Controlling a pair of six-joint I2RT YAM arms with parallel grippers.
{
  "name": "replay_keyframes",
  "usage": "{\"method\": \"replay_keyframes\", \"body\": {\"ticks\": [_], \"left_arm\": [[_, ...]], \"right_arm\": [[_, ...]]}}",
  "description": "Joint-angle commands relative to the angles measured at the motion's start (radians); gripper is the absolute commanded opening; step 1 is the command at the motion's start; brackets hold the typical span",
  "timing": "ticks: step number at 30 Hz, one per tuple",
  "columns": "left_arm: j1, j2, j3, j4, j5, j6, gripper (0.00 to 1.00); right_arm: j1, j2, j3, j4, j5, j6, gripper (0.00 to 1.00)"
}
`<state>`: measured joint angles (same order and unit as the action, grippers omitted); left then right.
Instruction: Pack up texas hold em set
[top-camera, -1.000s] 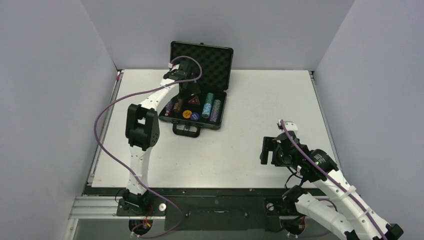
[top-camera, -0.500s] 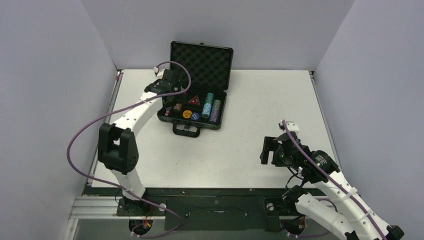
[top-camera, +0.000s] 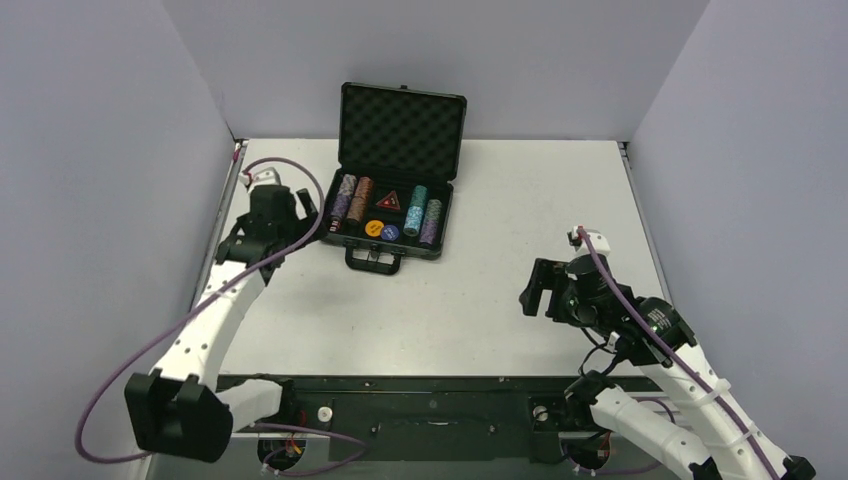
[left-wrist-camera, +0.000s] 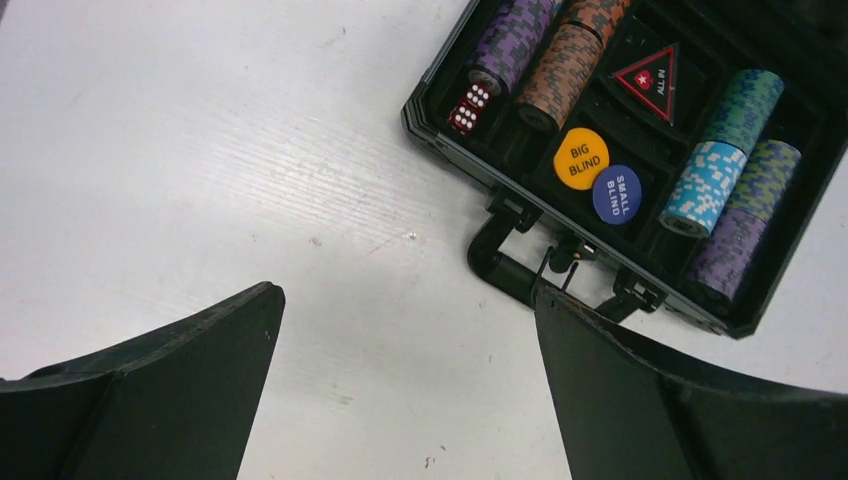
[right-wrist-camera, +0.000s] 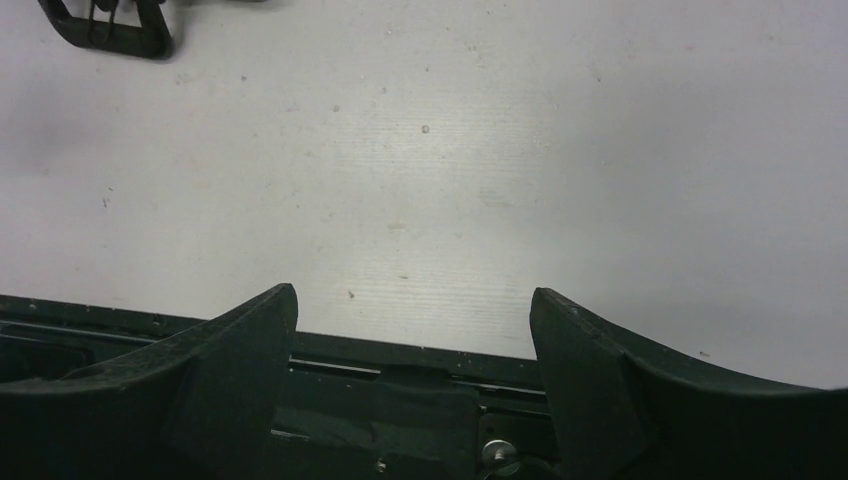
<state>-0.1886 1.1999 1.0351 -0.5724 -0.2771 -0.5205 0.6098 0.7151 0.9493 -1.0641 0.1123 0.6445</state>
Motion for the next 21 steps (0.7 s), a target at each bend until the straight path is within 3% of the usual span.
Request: {"method": "replay_keyframes", "body": {"ticks": [1, 9, 21], "left_arm": [[0.047, -0.15, -0.067, 0.022, 0.136, 0.064, 0.96], [0.058, -0.312, -0.121, -0.149, 0.135, 0.075, 0.96], [0.053, -0.426, -0.207, -0.168, 0.113, 0.037, 0.96]], "right_arm": [[0.005, 0.042, 0.078, 0.061, 0.033, 0.028, 0.82], [0.005, 0.15, 0.184, 0.146, 0.044, 0.038, 0.82], [0.004, 0.395, 0.384, 0.313, 0.106, -0.088, 0.82]]}}
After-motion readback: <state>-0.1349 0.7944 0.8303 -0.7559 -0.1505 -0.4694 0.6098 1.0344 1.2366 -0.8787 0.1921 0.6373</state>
